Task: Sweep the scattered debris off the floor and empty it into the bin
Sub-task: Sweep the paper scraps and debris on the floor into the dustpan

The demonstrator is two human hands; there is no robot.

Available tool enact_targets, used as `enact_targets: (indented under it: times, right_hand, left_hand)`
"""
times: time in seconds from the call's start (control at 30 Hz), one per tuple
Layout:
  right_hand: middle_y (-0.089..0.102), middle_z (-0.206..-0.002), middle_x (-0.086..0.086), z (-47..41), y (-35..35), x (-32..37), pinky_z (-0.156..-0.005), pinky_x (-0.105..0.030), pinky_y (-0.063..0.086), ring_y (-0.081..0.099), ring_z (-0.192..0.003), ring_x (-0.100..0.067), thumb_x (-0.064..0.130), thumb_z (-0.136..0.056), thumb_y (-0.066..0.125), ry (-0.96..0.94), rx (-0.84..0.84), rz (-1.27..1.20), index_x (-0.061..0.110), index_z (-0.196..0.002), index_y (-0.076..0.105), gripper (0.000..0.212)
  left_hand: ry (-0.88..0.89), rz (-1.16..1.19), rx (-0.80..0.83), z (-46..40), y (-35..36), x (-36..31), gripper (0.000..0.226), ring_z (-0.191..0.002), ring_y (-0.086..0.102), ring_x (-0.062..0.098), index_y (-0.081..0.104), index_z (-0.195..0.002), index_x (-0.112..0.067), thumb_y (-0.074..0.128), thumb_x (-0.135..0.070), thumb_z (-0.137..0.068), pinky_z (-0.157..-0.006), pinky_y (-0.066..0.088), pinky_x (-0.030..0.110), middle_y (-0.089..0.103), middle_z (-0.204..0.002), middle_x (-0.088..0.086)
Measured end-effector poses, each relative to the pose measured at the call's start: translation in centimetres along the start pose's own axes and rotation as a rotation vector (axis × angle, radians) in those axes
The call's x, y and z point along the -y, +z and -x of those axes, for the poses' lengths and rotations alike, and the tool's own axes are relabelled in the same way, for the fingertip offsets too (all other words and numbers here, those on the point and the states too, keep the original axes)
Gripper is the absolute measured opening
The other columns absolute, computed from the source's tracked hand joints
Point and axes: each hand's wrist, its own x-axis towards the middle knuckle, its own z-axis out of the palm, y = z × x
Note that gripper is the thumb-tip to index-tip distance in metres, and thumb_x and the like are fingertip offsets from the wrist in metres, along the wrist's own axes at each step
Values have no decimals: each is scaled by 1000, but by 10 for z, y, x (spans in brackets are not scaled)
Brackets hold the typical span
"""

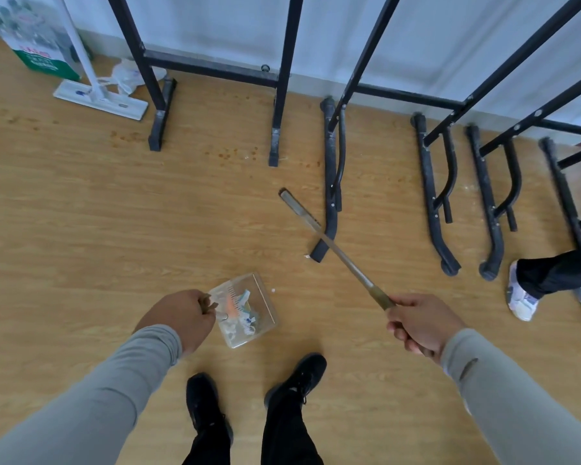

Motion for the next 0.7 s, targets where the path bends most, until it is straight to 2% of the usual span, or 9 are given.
enact_targets:
  times: [0.13, 0.27, 0.47, 0.7]
  right_hand:
    - [59, -74, -16, -20, 26, 7, -37, -21, 35, 46, -47, -18, -3, -95, 53, 44, -30, 63, 13, -114, 64, 28]
    - [58, -70, -15, -4, 34, -24, -37, -22, 34, 44, -43, -16, -2, -94, 53, 116, 46, 116, 14, -126, 62, 36]
    - [59, -67, -15, 52, 3, -65, -33, -21, 31, 42, -44, -15, -3, -96, 55, 185, 177, -106, 9, -122, 64, 29]
    - [55, -65, -18, 84, -11, -91, -34, -17, 27, 39, -42, -17, -7, -95, 56, 106, 92, -121, 9, -126, 65, 36]
  left_hand:
    - [-1, 8, -12, 2, 3, 3, 28, -73, 64, 15, 65, -117, -29, 51, -41, -96, -72, 55, 31, 64, -81, -9]
    - [-4, 9, -25, 2, 6, 4, 27, -76, 63, 15, 65, -113, -28, 51, -42, -95, -75, 55, 32, 64, -82, -9]
    - [-4, -9, 0, 4, 5, 1, 26, -75, 65, 18, 67, -106, -25, 50, -42, -94, -76, 58, 35, 68, -84, -3]
    - [0, -4, 5, 7, 10, 2, 24, -73, 65, 18, 66, -102, -26, 50, -41, -92, -73, 58, 34, 68, -83, -4]
